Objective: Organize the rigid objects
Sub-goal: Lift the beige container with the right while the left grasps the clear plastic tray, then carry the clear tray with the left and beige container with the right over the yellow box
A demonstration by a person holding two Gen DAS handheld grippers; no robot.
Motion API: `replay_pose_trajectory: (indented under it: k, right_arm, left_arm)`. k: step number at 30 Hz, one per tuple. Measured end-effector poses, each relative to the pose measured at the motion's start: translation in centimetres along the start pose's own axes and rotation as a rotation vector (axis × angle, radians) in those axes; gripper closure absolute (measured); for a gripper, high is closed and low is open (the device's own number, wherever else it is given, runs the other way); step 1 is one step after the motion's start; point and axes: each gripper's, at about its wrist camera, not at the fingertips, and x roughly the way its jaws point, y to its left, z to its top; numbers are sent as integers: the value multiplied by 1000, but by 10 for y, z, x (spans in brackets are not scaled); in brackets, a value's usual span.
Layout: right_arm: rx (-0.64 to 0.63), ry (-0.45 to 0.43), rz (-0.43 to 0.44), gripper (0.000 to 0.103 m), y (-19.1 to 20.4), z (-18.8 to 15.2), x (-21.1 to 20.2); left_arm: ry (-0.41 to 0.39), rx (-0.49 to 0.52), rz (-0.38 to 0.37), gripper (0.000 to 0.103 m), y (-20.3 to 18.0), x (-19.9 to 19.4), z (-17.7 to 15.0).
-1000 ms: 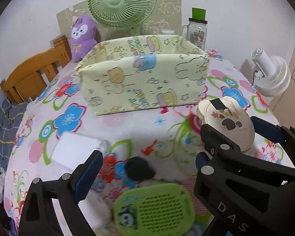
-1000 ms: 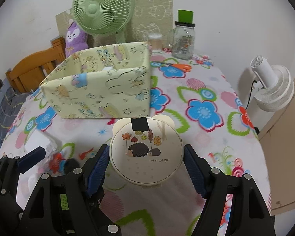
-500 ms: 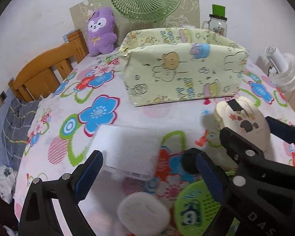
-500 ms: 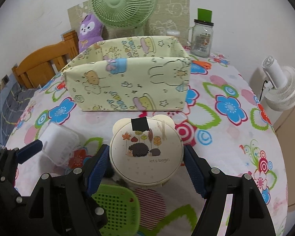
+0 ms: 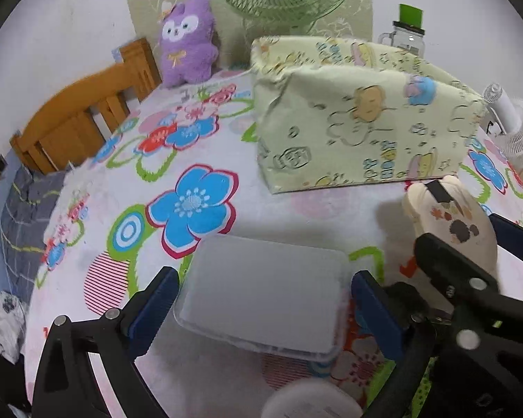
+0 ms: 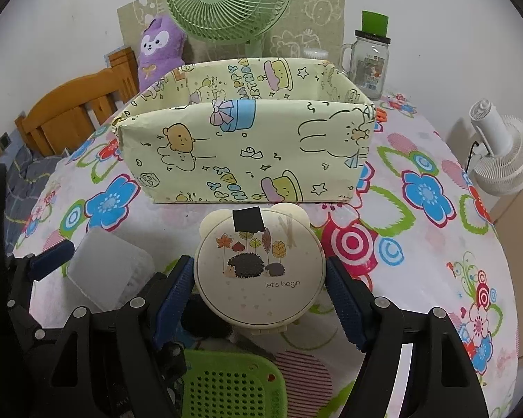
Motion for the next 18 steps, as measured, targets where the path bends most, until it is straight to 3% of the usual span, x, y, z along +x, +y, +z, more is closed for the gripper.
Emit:
replay_pose_trajectory:
  k: [4, 18]
  right_arm:
    - [-6, 9, -4, 26, 4, 2, 5]
    - [9, -30, -22, 26, -2, 2, -17]
  left_arm:
    - [17, -9, -36, 9, 5, 9, 0]
    - [-63, 10, -68, 10, -8, -22, 0]
